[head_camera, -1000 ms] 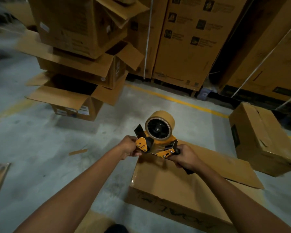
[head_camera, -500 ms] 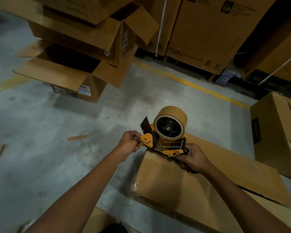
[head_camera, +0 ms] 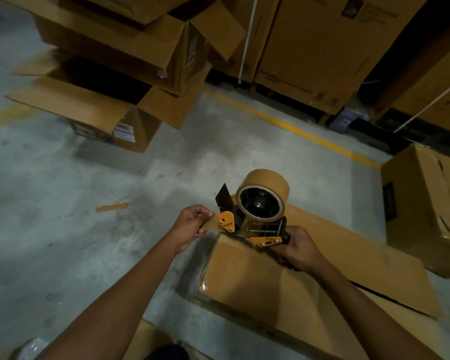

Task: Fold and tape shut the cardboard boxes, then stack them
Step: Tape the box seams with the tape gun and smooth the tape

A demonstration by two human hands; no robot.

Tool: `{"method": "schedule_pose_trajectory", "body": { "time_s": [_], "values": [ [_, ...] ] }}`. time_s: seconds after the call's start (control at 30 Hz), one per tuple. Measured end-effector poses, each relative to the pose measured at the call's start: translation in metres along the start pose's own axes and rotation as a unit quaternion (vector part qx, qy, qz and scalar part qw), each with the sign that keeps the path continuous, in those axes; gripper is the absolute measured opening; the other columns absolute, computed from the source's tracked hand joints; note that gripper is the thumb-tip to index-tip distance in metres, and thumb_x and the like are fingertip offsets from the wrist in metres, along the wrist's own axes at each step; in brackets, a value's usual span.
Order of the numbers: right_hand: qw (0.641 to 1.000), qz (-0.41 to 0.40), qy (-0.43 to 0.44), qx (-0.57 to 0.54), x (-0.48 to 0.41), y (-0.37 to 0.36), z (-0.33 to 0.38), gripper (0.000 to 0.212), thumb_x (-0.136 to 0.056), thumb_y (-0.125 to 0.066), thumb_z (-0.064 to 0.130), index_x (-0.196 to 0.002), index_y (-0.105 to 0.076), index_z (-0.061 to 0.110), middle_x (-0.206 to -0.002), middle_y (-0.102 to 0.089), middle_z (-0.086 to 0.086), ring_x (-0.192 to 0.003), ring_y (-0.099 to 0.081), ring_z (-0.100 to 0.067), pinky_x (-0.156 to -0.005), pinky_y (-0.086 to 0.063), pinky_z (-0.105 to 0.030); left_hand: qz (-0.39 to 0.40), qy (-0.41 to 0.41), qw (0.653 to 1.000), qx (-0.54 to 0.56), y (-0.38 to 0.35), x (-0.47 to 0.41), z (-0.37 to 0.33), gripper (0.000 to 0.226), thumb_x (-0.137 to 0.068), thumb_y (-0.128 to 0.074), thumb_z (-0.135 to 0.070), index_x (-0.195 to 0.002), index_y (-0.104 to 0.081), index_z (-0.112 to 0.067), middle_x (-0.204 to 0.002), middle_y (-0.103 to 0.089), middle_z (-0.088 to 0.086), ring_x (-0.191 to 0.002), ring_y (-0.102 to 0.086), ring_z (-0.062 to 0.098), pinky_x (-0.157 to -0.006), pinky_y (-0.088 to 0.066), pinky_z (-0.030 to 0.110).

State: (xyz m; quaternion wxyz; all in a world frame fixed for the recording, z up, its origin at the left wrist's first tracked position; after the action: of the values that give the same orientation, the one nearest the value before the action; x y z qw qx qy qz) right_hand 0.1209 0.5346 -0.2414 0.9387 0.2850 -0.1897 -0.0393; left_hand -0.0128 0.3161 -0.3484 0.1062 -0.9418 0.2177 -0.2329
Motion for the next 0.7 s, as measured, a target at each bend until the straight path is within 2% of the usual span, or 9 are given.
{"method": "schedule_pose_trajectory", "body": {
  "time_s": [0.23,0.33,0.4,0.43,0.5,0.53,0.57,0.63,0.7],
  "values": [
    [1.0,0.0,0.009,0.028,-0.005,-0.005,-0.007,0.011,-0.087,-0.074,0.007,-0.091,-0.072,-0.003,-0.051,-0.06,-0.008,-0.036,-0.047,-0.01,-0.039,-0.037,-0.019,-0.025,0.034,0.999,-0.034,-0.004,-0.004,0.035,0.019,-0.099,-0.053,-0.002,-0.082,-0.062,-0.004,-0.057,-0.05,0.009,-0.042,-0.039,0.009,-0.042,-0.033,0.021],
    [0.998,0.004,0.03,0.059,-0.006,-0.003,-0.005,0.005,-0.087,-0.074,0.008,-0.091,-0.073,0.005,-0.051,-0.062,-0.001,-0.039,-0.051,-0.004,-0.042,-0.038,-0.016,-0.042,0.019,0.995,-0.084,-0.015,-0.004,0.053,0.014,-0.096,-0.06,-0.014,-0.094,-0.069,-0.004,-0.081,-0.068,0.023,-0.067,-0.063,0.029,-0.065,-0.055,0.042],
    [0.995,0.009,0.049,0.089,-0.008,-0.003,-0.002,0.011,-0.087,-0.076,0.013,-0.08,-0.07,0.019,-0.052,-0.063,0.007,-0.042,-0.054,-0.002,-0.046,-0.04,-0.017,-0.073,0.003,0.993,-0.095,-0.02,-0.001,0.056,0.013,-0.096,-0.058,-0.013,-0.103,-0.068,-0.008,-0.091,-0.07,0.02,-0.087,-0.068,0.037,-0.078,-0.057,0.047],
    [0.993,0.009,0.06,0.103,-0.008,-0.003,0.0,0.016,-0.087,-0.077,0.019,-0.076,-0.067,0.027,-0.054,-0.064,0.012,-0.046,-0.057,-0.002,-0.049,-0.041,-0.02,-0.085,0.006,0.993,-0.087,-0.02,0.003,0.054,0.019,-0.097,-0.057,-0.011,-0.115,-0.062,-0.013,-0.094,-0.068,0.018,-0.089,-0.067,0.035,-0.076,-0.056,0.042],
    [0.989,0.006,0.077,0.128,-0.008,-0.005,0.002,0.018,-0.083,-0.076,0.043,-0.073,-0.063,0.037,-0.06,-0.065,0.017,-0.056,-0.061,-0.003,-0.056,-0.045,-0.026,-0.088,0.027,0.991,-0.102,-0.018,0.009,0.055,0.058,-0.098,-0.061,-0.019,-0.147,-0.031,-0.02,-0.112,-0.06,0.017,-0.097,-0.064,0.028,-0.077,-0.053,0.033],
    [0.987,0.007,0.083,0.139,-0.007,-0.005,0.003,0.02,-0.078,-0.071,0.057,-0.072,-0.062,0.04,-0.061,-0.065,0.016,-0.059,-0.062,-0.004,-0.059,-0.047,-0.028,-0.09,0.027,0.986,-0.139,-0.015,0.013,0.055,0.073,-0.096,-0.064,-0.024,-0.154,-0.021,-0.018,-0.124,-0.055,0.018,-0.107,-0.061,0.03,-0.084,-0.052,0.035],
    [0.984,0.008,0.089,0.153,-0.007,-0.005,0.003,0.025,-0.074,-0.064,0.066,-0.073,-0.062,0.041,-0.063,-0.064,0.014,-0.062,-0.062,-0.008,-0.062,-0.048,-0.03,-0.098,0.012,0.978,-0.186,-0.011,0.015,0.053,0.076,-0.094,-0.066,-0.026,-0.155,-0.021,-0.016,-0.134,-0.05,0.016,-0.116,-0.058,0.031,-0.092,-0.051,0.038],
    [0.979,0.017,0.09,0.183,-0.007,-0.004,0.004,0.043,-0.069,-0.052,0.072,-0.08,-0.068,0.033,-0.072,-0.065,0.008,-0.068,-0.063,-0.015,-0.065,-0.047,-0.032,-0.118,-0.048,0.961,-0.244,-0.007,0.024,0.046,0.061,-0.096,-0.065,-0.018,-0.15,-0.038,-0.012,-0.142,-0.048,0.009,-0.126,-0.053,0.025,-0.101,-0.047,0.036],
    [0.976,0.033,0.087,0.197,-0.007,-0.006,0.006,0.063,-0.068,-0.051,0.072,-0.093,-0.075,0.019,-0.08,-0.068,-0.001,-0.074,-0.063,-0.018,-0.066,-0.045,-0.032,-0.109,-0.084,0.965,-0.224,-0.01,0.034,0.036,0.042,-0.1,-0.055,-0.009,-0.142,-0.051,-0.01,-0.139,-0.056,0.005,-0.127,-0.053,0.018,-0.106,-0.045,0.035]
  ]
}}
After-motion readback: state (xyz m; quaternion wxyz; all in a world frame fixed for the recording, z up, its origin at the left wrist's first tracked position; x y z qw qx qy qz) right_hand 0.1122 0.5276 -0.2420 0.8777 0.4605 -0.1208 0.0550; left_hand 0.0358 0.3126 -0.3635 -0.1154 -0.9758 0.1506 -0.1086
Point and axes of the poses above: each hand's wrist, its own x-axis away from the middle knuckle, its own y-axis out of the back of the hand, z = x × y, the point moved 5 cm from there along -x, towards the middle knuckle
